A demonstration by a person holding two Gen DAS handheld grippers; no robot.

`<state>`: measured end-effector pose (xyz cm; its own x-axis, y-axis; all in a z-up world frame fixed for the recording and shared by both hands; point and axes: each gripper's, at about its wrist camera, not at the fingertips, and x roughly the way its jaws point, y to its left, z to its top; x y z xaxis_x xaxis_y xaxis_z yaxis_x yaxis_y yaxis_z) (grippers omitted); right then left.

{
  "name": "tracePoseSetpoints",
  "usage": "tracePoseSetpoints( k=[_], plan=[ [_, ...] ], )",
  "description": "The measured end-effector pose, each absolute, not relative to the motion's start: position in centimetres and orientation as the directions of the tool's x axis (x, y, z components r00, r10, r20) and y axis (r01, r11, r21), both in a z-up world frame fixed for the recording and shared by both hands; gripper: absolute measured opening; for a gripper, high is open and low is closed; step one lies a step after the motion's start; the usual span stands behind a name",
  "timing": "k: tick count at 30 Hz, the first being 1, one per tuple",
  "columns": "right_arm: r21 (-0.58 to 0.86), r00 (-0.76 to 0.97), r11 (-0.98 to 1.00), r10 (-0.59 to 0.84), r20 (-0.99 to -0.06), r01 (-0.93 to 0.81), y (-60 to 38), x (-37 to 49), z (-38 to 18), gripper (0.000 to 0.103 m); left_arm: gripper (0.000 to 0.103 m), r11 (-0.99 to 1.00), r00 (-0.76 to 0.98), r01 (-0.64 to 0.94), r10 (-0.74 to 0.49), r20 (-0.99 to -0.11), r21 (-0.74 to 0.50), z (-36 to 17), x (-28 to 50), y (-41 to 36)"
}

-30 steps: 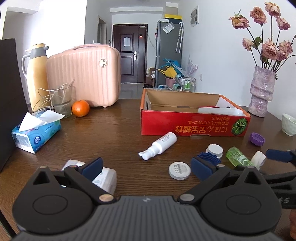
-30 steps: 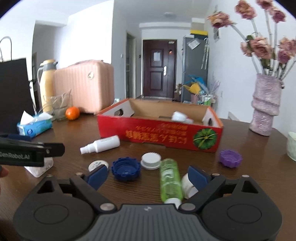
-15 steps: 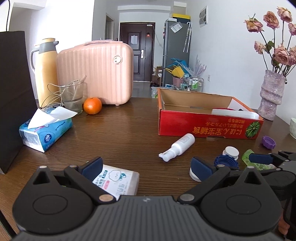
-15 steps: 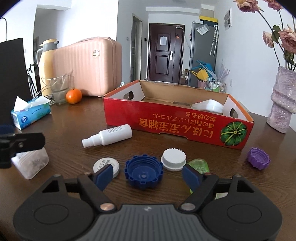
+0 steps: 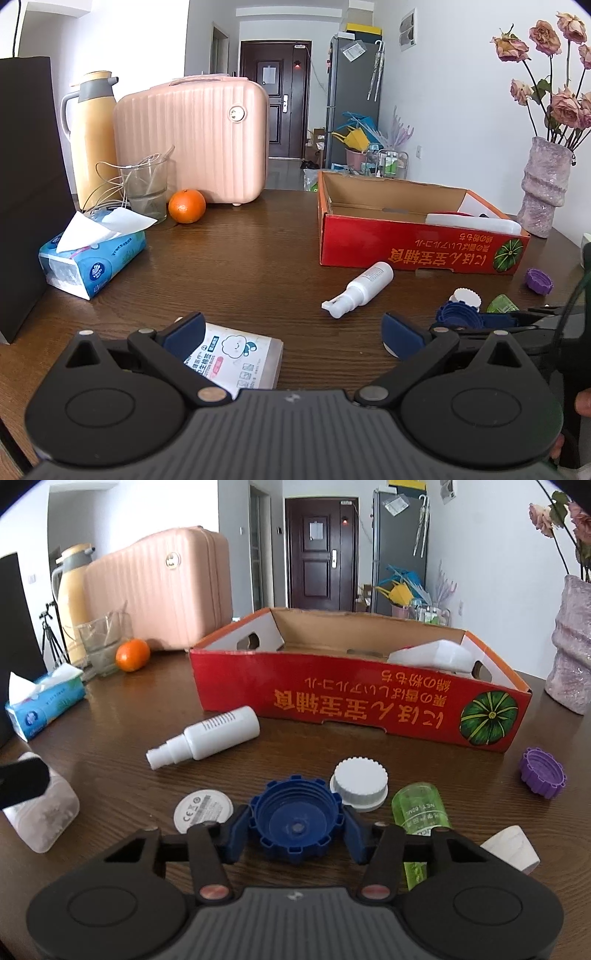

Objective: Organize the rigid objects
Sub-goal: 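Close the right tool on the blue bottle cap, then lift the blue cap with the right tool while the left tool grasps the white round tin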

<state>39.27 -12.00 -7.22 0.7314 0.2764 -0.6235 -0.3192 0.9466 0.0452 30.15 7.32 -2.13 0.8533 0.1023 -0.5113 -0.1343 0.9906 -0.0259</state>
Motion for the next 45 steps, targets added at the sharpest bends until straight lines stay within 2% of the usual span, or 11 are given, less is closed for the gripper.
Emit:
tracePoseSetpoints(
  k=[34, 41, 45],
  plan=[
    [0.092, 0.823, 0.958, 0.281, -0.494, -0.271, -19.1, 34.4, -3.6, 0.052, 0.103, 0.994, 0.867, -0.105, 0.095, -0.488, 0.008, -2.7, 30.5, 5.2],
    [0.102, 0.834, 0.961, 0.272, -0.48, -0.255, -21.0, 34.1, -3.4, 0.052, 0.103, 0.998, 0.856, -0.054, 0.065, -0.512, 0.037, -3.2, 31.6, 2.3],
    [0.107, 0.839, 0.964, 0.266, -0.474, -0.245, -22.0, 34.0, -3.3, 0.052, 0.103, 0.998, 0.83, -0.018, 0.051, -0.555, 0.064, -4.0, 32.9, 0.5]
  ],
)
